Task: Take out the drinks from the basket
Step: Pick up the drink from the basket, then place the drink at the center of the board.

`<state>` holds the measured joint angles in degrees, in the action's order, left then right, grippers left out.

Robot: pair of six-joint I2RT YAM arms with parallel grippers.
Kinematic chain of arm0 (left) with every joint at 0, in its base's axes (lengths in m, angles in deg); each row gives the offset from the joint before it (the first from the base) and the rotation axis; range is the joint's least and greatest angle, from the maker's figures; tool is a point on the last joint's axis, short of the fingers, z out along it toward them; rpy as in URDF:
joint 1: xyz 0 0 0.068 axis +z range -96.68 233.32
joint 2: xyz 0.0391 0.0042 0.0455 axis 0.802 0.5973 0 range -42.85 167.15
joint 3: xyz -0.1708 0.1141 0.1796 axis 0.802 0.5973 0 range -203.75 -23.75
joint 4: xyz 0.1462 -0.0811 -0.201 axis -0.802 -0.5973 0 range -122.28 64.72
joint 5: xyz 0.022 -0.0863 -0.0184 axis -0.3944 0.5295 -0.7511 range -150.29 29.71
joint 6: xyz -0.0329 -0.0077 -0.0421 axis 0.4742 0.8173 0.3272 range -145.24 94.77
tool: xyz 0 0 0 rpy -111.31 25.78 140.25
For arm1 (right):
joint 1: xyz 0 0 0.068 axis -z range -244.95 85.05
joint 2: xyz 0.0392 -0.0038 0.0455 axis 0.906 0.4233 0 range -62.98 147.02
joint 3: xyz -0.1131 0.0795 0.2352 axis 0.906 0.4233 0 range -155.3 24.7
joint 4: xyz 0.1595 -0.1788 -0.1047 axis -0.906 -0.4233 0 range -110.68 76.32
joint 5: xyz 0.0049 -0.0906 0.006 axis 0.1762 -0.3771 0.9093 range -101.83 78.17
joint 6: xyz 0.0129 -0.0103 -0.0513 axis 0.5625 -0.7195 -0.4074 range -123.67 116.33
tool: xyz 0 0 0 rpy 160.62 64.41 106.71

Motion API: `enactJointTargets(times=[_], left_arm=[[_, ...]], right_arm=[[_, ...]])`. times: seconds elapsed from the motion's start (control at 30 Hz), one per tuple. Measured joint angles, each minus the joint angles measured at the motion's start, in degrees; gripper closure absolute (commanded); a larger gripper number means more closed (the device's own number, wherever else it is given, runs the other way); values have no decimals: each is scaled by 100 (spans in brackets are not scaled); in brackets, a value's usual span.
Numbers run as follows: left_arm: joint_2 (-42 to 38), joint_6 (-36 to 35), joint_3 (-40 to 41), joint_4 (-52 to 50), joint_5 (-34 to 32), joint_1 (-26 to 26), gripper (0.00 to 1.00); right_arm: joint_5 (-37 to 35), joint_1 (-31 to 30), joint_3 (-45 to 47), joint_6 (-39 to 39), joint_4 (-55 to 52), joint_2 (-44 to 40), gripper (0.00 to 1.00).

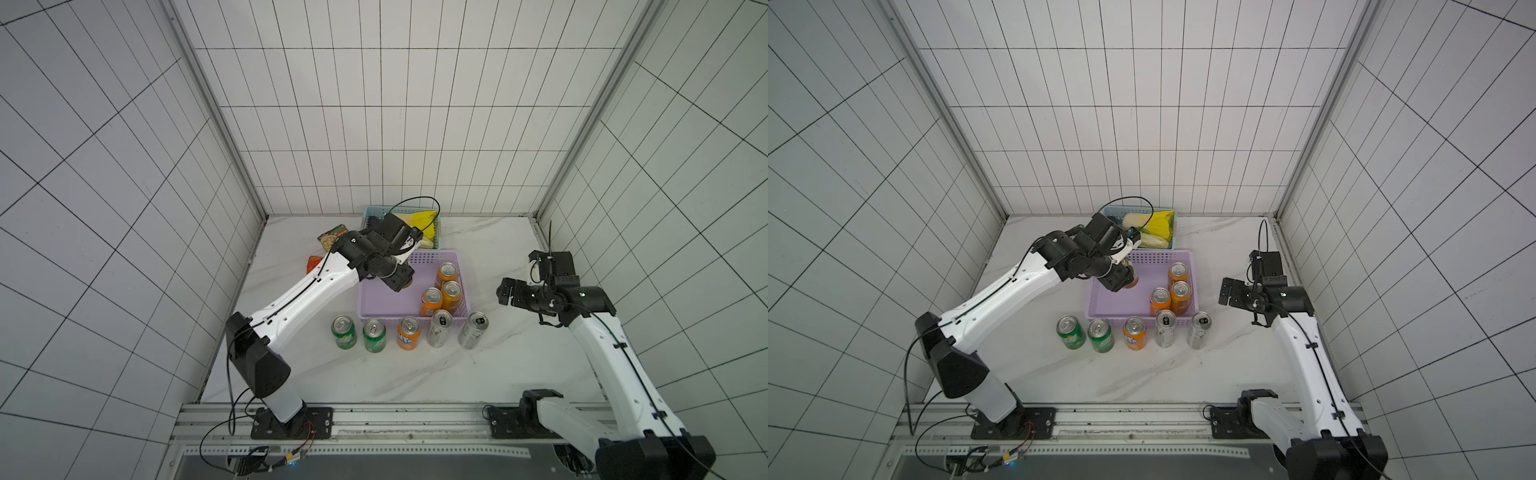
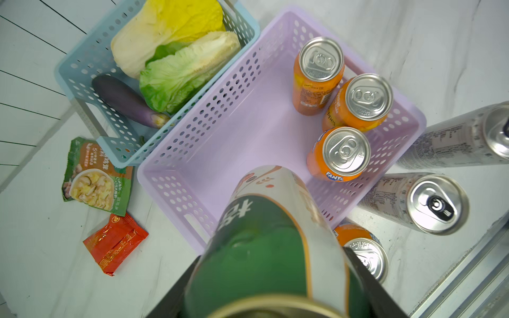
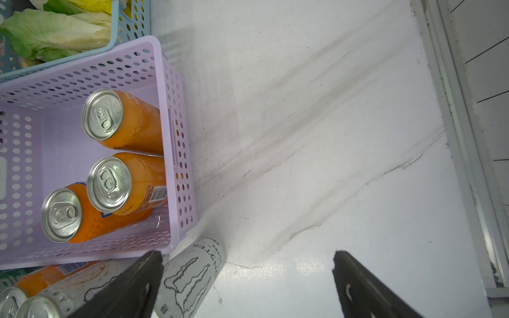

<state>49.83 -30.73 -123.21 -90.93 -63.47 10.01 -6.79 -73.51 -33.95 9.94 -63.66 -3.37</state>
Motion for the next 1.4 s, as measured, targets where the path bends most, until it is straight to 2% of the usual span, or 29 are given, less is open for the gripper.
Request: enactJointTargets(times=[0.27, 0.53, 0.83, 1.1, 1.4], left_arm=[[-1012, 245, 494, -160, -2, -138, 46], [-1810, 625, 1366, -483, -127, -203, 46], [-2680, 1434, 2186, -835, -175, -210, 47], [-2844, 2361, 2535, -1379, -339, -275, 49], [-2981, 3230, 3174, -1510, -280, -682, 49]], right_arm=[[-2, 0, 0, 0, 0, 0, 0], [-7, 33, 0, 0, 0, 0, 1], [-13, 35, 0, -9, 0, 2, 0], [-15, 35, 0, -11, 0, 22, 1], [-13, 35, 0, -13, 0, 26, 1]])
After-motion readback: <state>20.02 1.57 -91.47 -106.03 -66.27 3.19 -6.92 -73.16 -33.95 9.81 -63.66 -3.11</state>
